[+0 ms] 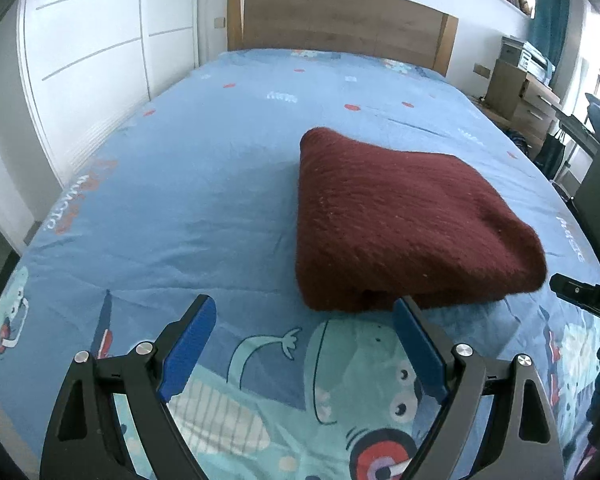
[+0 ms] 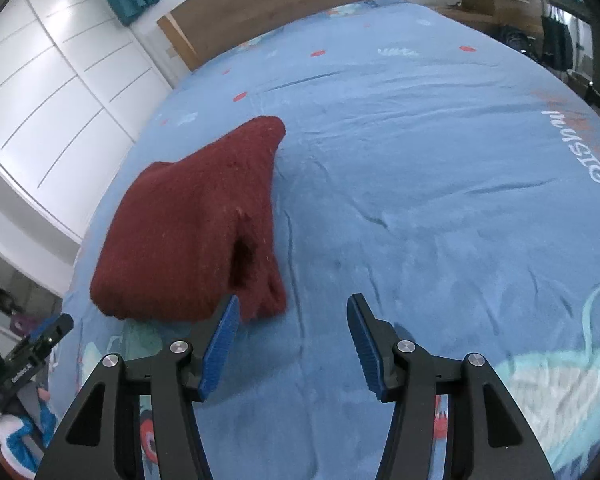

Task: Fold small clothes

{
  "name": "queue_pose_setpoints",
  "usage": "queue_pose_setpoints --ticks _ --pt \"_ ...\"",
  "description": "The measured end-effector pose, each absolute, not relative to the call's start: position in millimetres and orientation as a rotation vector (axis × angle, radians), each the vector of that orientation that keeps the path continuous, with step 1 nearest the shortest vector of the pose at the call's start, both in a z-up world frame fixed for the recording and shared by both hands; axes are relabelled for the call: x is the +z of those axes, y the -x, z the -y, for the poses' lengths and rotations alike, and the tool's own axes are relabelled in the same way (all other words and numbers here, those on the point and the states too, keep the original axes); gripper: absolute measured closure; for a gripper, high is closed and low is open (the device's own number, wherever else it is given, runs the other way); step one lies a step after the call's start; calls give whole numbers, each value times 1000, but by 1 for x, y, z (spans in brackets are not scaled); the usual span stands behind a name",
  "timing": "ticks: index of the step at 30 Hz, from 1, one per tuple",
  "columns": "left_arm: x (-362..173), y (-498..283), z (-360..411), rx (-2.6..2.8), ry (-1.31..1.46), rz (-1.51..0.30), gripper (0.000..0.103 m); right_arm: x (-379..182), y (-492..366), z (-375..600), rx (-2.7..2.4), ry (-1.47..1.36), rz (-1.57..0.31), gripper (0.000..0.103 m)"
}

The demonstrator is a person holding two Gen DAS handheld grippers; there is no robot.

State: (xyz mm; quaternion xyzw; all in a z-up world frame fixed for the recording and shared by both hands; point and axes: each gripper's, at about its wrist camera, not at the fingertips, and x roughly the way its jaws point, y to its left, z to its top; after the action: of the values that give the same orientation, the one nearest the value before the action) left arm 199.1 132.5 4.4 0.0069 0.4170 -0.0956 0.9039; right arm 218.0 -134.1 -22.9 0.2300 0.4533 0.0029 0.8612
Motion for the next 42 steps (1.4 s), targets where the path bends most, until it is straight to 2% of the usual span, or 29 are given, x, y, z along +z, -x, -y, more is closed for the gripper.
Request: queue_pose_setpoints --ticks 20,27,32,42 --pt "15 -144 -139 -180 -28 -803 16 11 -129 103 -71 -396 -855 45" --pt "22 -125 -143 -168 -22 -778 15 19 -98 100 -117 -372 -836 37" --pt "25 -109 -147 -164 -18 -764 6 22 -77 96 -143 -356 -829 31" --pt "31 -85 -154 -147 -21 -738 2 29 -46 83 -184 -327 -796 23"
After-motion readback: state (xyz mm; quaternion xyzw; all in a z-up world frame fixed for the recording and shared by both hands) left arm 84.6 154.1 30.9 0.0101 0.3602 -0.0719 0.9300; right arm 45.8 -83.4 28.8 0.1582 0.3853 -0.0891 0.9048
